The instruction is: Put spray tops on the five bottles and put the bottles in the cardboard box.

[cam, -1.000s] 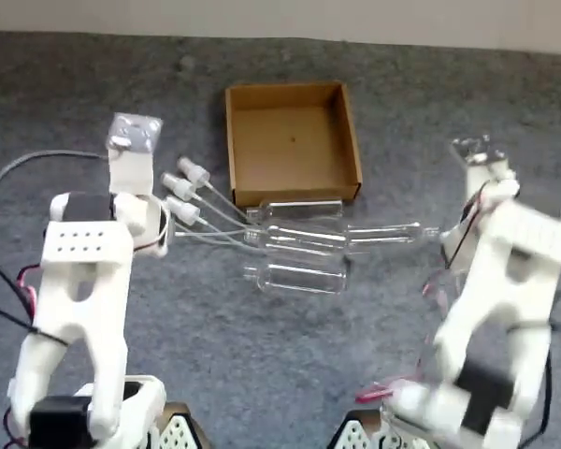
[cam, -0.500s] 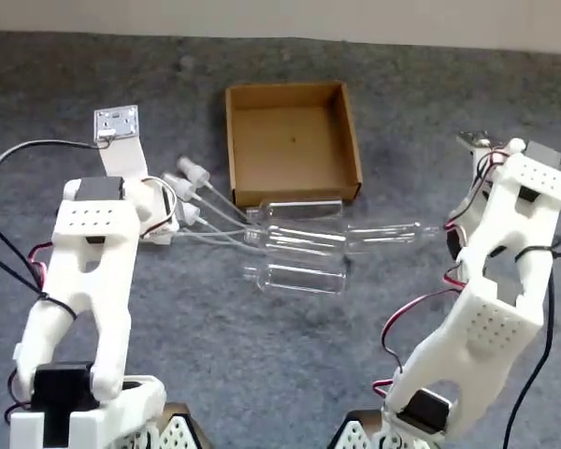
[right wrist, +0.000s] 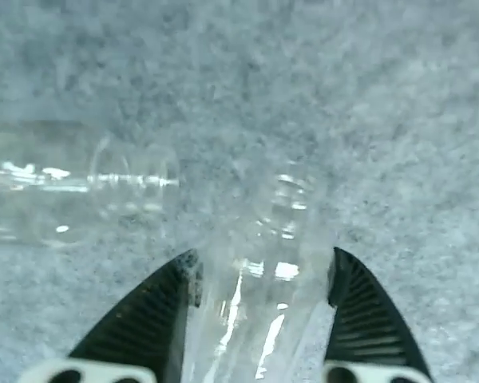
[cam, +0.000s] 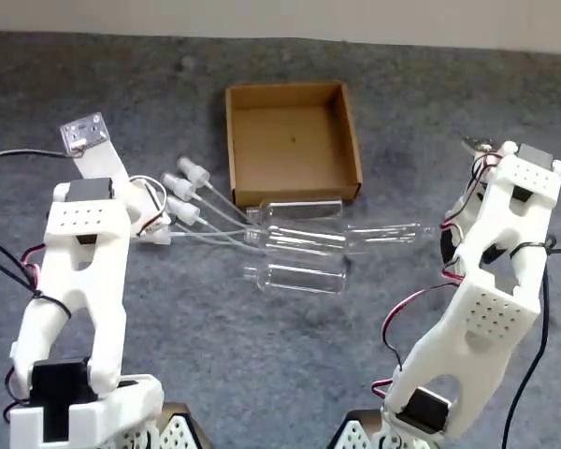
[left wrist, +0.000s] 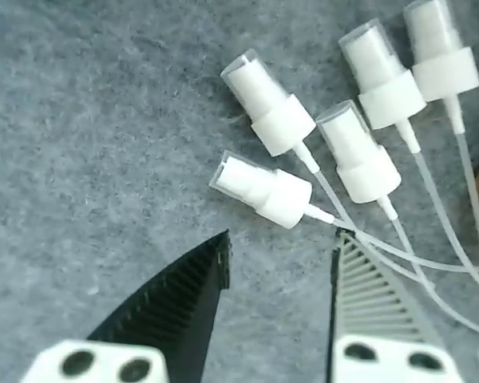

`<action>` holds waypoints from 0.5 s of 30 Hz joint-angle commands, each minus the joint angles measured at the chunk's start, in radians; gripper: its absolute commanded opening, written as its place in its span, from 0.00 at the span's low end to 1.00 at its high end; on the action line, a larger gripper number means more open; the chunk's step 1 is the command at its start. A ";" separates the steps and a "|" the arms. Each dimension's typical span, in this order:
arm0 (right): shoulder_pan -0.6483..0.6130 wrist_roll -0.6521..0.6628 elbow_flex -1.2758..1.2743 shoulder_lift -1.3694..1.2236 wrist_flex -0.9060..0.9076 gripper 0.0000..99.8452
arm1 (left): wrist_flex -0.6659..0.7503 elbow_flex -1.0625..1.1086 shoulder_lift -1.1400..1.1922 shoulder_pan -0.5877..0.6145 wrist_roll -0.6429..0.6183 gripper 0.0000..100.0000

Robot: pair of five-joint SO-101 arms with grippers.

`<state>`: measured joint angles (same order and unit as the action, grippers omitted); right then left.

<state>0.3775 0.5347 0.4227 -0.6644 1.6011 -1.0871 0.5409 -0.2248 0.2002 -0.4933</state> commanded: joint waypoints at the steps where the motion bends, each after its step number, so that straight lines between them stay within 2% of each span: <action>1: -0.015 -0.017 0.001 -0.050 -0.004 0.18 | 0.017 0.001 -0.008 0.042 -0.058 0.17; 4: -0.015 -0.034 0.001 -0.058 -0.004 0.22 | 0.017 0.001 -0.008 0.073 -0.058 0.17; 15: 0.013 -0.037 0.010 -0.036 0.005 0.23 | 0.017 0.001 -0.008 0.076 -0.044 0.17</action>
<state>0.3652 0.5071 0.4166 -0.7227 1.5919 -1.0871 0.5501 -0.2248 0.2647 -0.5439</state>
